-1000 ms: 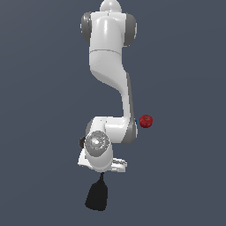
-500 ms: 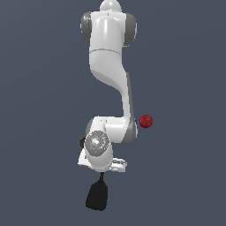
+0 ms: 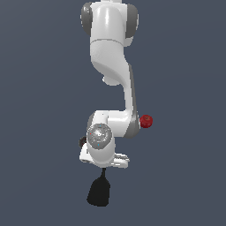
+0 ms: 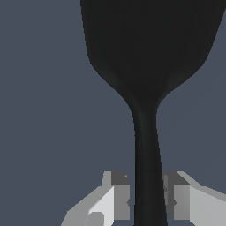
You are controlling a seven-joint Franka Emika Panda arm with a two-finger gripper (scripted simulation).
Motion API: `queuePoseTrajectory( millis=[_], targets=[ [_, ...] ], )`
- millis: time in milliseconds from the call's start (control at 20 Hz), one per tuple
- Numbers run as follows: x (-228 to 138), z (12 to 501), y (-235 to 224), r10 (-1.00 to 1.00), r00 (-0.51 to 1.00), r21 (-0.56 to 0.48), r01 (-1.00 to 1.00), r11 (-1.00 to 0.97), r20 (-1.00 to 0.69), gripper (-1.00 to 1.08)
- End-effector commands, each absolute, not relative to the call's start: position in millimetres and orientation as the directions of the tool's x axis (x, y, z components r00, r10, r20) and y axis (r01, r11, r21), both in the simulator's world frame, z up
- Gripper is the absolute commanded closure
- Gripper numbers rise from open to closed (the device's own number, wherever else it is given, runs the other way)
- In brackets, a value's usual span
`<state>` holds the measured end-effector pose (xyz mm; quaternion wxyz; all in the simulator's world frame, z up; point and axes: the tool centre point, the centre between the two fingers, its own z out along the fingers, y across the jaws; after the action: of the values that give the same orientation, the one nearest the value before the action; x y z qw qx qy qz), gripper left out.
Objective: Pick up a designated object from a clutter of objects.
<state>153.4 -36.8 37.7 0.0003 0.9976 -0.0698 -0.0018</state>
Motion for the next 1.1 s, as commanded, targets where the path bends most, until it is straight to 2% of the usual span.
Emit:
queuePoseTrajectory(
  millis=[0, 400, 1050],
  targets=[
    [148.9, 51.1, -32.5, -0.139, 0.990, 0.000, -0.139, -0.990, -0.001, 1.08],
    [122.5, 109.4, -12.3, -0.139, 0.990, 0.000, -0.139, -0.990, -0.001, 1.08],
    [68.9, 230.7, 29.7, -0.138, 0.990, 0.001, -0.138, -0.990, 0.000, 1.08]
  ],
)
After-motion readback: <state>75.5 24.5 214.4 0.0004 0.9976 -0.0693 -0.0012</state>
